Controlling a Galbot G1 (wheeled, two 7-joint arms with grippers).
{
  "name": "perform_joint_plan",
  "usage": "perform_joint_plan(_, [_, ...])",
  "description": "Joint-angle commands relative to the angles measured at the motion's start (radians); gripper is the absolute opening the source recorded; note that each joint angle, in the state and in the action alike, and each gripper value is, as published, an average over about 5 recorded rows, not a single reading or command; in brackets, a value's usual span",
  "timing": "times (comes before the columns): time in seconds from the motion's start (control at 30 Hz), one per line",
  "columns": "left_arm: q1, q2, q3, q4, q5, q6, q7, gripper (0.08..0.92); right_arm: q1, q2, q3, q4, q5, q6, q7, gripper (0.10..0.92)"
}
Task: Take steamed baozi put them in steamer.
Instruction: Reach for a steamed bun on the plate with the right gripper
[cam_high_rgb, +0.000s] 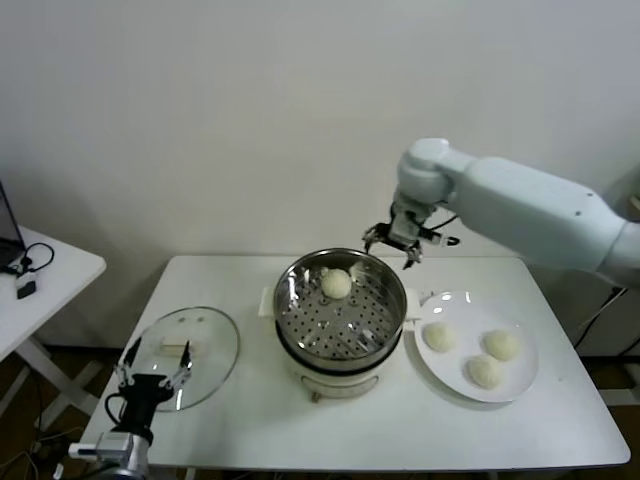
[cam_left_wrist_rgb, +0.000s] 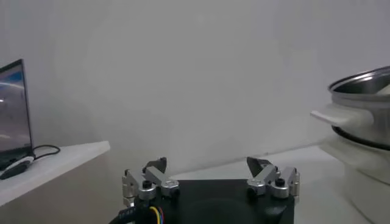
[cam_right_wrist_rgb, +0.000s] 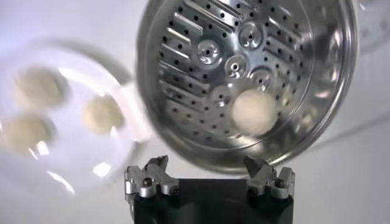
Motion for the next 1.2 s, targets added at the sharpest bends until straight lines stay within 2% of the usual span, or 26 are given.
perform_joint_plan(0.03, [0.002, 0.015, 0.006, -0.004, -0.026, -0.006, -0.011, 0.823, -0.017, -0.228, -0.071, -0.087, 0.32, -0.263, 0.046, 0.823])
perform_joint_plan(0.23, [0.0, 0.012, 0.01, 0.005, -0.016, -0.006, -0.009, 0.823, -0.206, -0.255, 0.047, -0.104, 0.232, -0.314, 0.079, 0.823])
perform_joint_plan(0.5, [-0.011, 0.0, 0.01, 0.007, -0.008, -0.003, -0.008, 0.823, -0.423, -0.177, 0.162, -0.197, 0.151, -0.348, 0.104, 0.823])
perform_joint_plan(1.2, [-0.013, -0.015, 0.021, 0.025, 0.01, -0.003, -0.005, 0.823, -0.574, -0.081, 0.258, -0.289, 0.085, -0.355, 0.151, 0.823])
